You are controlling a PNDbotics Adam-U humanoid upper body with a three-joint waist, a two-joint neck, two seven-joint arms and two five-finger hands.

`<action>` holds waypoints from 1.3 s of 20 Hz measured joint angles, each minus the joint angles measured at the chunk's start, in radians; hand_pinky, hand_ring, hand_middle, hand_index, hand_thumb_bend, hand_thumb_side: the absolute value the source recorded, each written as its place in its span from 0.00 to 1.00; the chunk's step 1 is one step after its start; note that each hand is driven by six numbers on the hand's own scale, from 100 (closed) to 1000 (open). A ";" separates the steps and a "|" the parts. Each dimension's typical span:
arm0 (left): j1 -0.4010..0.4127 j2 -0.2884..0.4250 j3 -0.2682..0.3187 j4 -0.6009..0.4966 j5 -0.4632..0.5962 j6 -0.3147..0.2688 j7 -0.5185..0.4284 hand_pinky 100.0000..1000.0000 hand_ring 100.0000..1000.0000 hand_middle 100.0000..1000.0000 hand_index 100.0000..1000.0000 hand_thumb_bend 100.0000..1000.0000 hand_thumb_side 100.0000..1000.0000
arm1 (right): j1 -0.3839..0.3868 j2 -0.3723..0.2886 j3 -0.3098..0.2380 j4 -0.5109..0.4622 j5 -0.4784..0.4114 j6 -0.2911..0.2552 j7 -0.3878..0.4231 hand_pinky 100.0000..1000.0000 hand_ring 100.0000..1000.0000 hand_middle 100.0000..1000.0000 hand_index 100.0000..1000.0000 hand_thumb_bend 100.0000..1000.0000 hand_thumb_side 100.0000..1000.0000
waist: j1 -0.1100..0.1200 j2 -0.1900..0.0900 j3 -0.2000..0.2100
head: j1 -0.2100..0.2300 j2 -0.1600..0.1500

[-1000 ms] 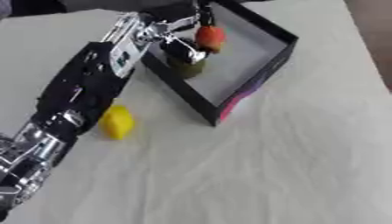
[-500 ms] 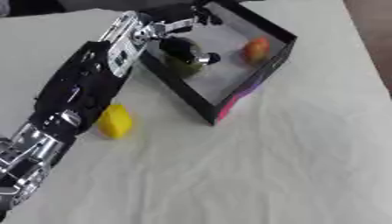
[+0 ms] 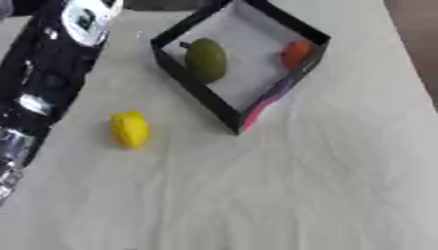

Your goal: Pick up objects on the table and place them in the box.

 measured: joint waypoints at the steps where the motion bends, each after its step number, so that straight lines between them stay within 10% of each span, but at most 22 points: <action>1: 0.002 0.040 0.000 -0.037 0.048 0.008 0.000 0.83 0.83 0.81 0.90 0.08 0.45 | 0.009 -0.004 -0.004 0.000 0.000 -0.002 -0.006 0.87 0.79 0.66 0.78 0.00 0.05 | 0.000 -0.002 0.009 | -0.011 0.004; 14: 0.385 0.553 -0.087 -0.663 0.510 0.083 -0.116 0.81 0.82 0.82 0.90 0.08 0.63 | 0.067 -0.018 -0.013 0.000 0.020 0.005 -0.022 0.87 0.79 0.66 0.78 0.00 0.07 | 0.010 -0.008 0.050 | -0.090 0.012; 26: 0.592 0.651 -0.195 -0.767 0.468 0.180 -0.117 0.80 0.82 0.82 0.90 0.16 0.70 | 0.082 0.011 0.001 0.000 0.044 0.020 -0.019 0.87 0.79 0.65 0.78 0.00 0.12 | 0.010 -0.007 0.052 | -0.104 0.003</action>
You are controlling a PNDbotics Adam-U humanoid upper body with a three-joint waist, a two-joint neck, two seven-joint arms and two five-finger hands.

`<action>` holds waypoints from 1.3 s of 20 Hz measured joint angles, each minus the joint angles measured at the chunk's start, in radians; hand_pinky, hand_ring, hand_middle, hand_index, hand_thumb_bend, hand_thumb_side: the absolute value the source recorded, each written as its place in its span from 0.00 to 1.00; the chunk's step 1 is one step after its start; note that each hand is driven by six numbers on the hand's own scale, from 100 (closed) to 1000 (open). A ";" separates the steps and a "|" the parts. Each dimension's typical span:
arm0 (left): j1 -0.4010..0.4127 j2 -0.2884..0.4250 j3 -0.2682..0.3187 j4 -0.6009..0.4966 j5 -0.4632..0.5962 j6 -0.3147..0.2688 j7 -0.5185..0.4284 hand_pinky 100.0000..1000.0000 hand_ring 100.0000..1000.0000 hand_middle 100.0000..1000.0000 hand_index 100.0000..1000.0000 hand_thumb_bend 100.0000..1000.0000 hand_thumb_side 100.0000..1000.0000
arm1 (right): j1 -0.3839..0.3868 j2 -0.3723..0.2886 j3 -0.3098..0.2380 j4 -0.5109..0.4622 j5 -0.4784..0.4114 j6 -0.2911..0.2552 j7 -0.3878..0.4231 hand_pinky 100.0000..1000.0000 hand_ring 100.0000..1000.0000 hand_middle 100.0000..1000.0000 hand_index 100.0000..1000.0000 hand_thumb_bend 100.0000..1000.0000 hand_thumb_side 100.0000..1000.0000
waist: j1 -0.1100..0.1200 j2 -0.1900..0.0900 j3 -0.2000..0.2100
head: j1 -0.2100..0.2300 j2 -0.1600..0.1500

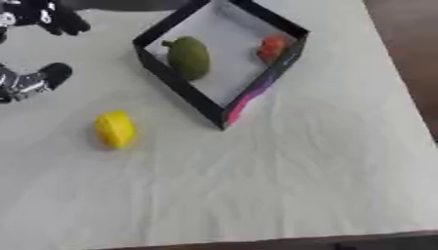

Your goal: Pick up objects on the table and place them in the box.

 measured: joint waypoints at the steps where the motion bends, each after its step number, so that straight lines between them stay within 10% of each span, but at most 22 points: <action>1: 0.002 -0.001 -0.007 0.000 -0.011 0.006 -0.003 0.80 0.82 0.82 0.91 0.18 0.72 | 0.001 0.004 0.003 0.000 0.001 0.001 0.000 0.87 0.79 0.65 0.78 0.00 0.12 | 0.000 0.000 0.001 | 0.000 0.000; 11: 0.010 -0.046 -0.063 0.009 -0.082 0.072 -0.107 0.82 0.84 0.84 0.92 0.23 0.80 | 0.012 0.033 0.011 0.000 0.020 0.009 -0.006 0.87 0.79 0.65 0.78 0.00 0.14 | 0.000 0.004 0.006 | 0.002 0.000; 16: -0.004 -0.075 -0.077 0.037 -0.099 0.061 -0.183 0.84 0.86 0.85 0.91 0.42 0.84 | 0.019 0.041 0.017 0.000 0.028 0.016 -0.007 0.87 0.79 0.65 0.78 0.00 0.15 | 0.000 0.005 0.009 | 0.005 0.000; 26: -0.026 -0.132 -0.110 0.160 -0.191 0.005 -0.270 0.84 0.87 0.85 0.90 0.51 0.73 | 0.019 0.050 0.029 0.000 0.032 0.021 -0.001 0.87 0.78 0.65 0.78 0.00 0.16 | -0.001 0.009 0.012 | 0.015 0.000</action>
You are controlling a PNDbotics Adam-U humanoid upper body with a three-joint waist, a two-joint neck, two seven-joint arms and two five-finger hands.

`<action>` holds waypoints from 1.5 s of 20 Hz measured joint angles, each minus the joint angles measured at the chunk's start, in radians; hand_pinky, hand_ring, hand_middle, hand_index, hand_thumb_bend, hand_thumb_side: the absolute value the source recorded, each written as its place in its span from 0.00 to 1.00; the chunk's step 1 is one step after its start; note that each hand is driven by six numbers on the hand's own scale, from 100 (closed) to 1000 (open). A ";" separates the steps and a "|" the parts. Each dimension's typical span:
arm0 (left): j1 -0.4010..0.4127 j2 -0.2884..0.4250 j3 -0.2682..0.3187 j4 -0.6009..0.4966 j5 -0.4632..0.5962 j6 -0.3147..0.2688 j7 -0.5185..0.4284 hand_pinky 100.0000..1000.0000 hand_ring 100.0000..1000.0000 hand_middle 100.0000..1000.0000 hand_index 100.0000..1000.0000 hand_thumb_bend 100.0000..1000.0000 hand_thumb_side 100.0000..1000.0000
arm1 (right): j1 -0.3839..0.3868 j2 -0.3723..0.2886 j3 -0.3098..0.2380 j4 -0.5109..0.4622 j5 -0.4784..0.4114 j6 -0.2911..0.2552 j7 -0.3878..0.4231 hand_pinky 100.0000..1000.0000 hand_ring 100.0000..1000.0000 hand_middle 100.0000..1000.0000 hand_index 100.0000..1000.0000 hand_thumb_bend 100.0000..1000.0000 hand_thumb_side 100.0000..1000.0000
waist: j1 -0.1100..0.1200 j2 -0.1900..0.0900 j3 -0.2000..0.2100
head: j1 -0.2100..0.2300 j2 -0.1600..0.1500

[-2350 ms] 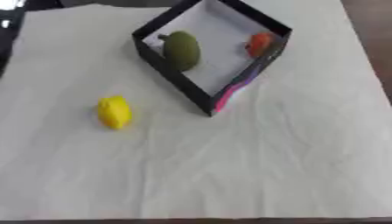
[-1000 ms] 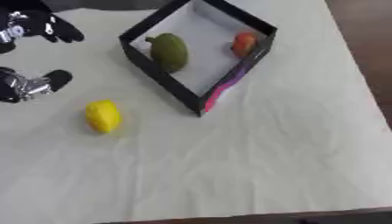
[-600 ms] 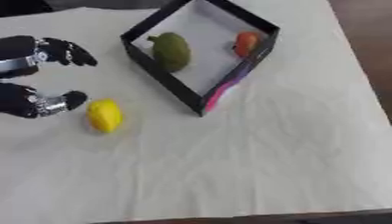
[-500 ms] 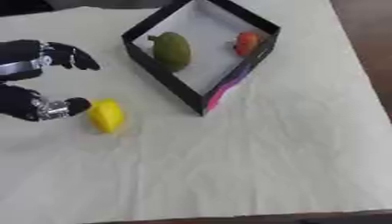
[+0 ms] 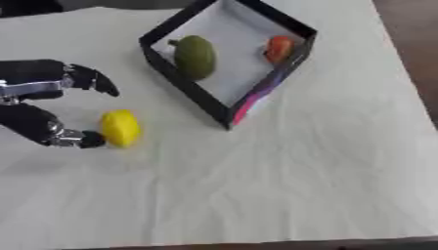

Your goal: Pick up objects on the table and place them in the box.

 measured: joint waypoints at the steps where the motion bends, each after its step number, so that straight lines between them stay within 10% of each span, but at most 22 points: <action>1: -0.004 -0.008 0.000 0.017 -0.011 -0.005 0.003 0.84 0.87 0.85 0.90 0.50 0.71 | 0.000 0.001 0.000 0.000 0.000 0.001 0.001 0.87 0.78 0.65 0.78 0.00 0.16 | 0.000 0.001 0.000 | 0.000 0.000; 30: -0.051 -0.169 -0.034 0.262 -0.132 -0.104 0.039 0.82 0.82 0.80 0.86 0.40 0.57 | 0.008 0.029 0.012 0.000 0.010 0.018 -0.003 0.88 0.78 0.64 0.79 0.00 0.19 | -0.004 0.012 -0.012 | 0.013 -0.010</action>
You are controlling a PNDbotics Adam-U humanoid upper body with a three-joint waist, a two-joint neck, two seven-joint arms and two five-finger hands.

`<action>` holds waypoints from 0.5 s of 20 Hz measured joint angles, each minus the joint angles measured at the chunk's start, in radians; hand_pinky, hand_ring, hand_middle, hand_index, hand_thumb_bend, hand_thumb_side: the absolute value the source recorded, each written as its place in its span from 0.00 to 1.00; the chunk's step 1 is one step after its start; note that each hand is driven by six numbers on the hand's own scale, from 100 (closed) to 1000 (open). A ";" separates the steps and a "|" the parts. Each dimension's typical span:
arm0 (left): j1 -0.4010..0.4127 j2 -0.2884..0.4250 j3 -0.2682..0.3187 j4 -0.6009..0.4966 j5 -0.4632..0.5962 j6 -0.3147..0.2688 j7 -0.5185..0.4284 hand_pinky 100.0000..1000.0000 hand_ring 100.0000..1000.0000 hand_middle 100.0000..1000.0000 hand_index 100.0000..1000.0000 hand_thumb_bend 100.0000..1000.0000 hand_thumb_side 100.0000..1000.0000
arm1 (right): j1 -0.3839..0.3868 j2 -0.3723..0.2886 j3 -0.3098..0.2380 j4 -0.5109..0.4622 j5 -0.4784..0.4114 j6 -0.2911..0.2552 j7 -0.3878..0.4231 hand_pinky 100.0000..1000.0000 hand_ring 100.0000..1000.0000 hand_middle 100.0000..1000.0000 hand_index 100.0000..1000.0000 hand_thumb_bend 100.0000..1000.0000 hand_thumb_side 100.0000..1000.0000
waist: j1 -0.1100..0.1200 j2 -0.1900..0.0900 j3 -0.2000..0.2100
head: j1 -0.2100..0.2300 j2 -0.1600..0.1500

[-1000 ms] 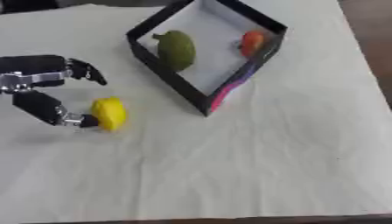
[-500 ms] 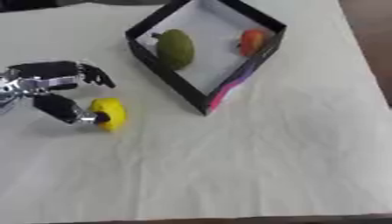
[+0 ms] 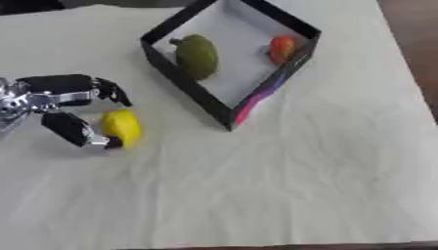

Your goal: Pick up objects on the table and place them in the box.

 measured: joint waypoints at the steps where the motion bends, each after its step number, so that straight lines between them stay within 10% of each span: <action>1: -0.004 -0.007 -0.002 0.008 -0.005 -0.004 0.002 0.82 0.81 0.80 0.86 0.37 0.56 | 0.000 0.002 0.000 0.000 0.000 0.000 0.000 0.88 0.78 0.64 0.79 0.00 0.19 | 0.000 0.000 0.000 | 0.001 0.000; 10: -0.022 -0.038 -0.003 0.032 -0.022 -0.024 0.027 0.78 0.76 0.71 0.68 0.00 0.27 | 0.001 0.006 0.000 0.000 0.000 0.002 -0.002 0.88 0.78 0.64 0.79 0.00 0.19 | 0.000 0.000 -0.001 | 0.004 0.000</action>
